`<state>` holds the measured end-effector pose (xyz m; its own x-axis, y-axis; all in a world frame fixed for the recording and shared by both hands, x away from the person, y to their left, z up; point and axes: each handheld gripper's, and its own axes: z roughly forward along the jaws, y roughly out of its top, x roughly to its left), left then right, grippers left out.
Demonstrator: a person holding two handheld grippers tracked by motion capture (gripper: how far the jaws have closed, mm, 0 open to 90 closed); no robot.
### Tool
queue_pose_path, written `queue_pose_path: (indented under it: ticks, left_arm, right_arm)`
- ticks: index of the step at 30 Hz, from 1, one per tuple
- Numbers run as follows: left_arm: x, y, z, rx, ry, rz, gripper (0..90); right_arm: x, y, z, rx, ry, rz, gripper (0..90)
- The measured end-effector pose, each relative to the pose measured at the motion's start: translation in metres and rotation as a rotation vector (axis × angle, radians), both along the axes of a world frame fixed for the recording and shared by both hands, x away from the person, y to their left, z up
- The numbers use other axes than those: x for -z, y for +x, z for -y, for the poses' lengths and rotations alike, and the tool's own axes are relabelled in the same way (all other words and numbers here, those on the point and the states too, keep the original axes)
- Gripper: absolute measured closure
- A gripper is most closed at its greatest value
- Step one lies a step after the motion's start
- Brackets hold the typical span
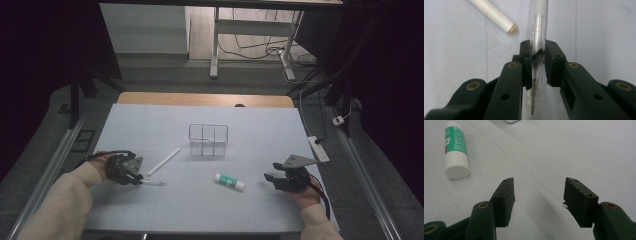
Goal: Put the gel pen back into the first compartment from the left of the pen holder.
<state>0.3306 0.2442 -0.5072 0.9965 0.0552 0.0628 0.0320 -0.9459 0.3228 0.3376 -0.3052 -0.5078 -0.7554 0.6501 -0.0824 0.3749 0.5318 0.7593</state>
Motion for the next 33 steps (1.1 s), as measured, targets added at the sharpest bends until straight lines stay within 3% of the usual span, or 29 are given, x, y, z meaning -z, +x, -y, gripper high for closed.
queue_pose_path:
  ticks: [15, 19, 27, 33]
  left_arm:
    - [-0.014, -0.010, -0.007, -0.090, -0.194, 0.011, 77.2]
    - [-0.015, -0.011, -0.004, -0.094, -0.194, 0.024, 77.2]
    - [-0.019, -0.014, -0.006, -0.131, -0.255, 0.056, 77.2]
    - [-0.024, -0.015, -0.008, -0.187, -0.305, 0.077, 77.2]
  right_arm:
    - [0.000, 0.000, 0.000, 0.004, -0.001, 0.003, 41.6]
    - [0.000, 0.000, 0.000, 0.004, -0.003, 0.002, 41.6]
    - [0.000, 0.000, 0.000, 0.011, -0.002, -0.001, 41.5]
    - [-0.001, 0.000, 0.001, 0.011, 0.007, 0.002, 41.5]
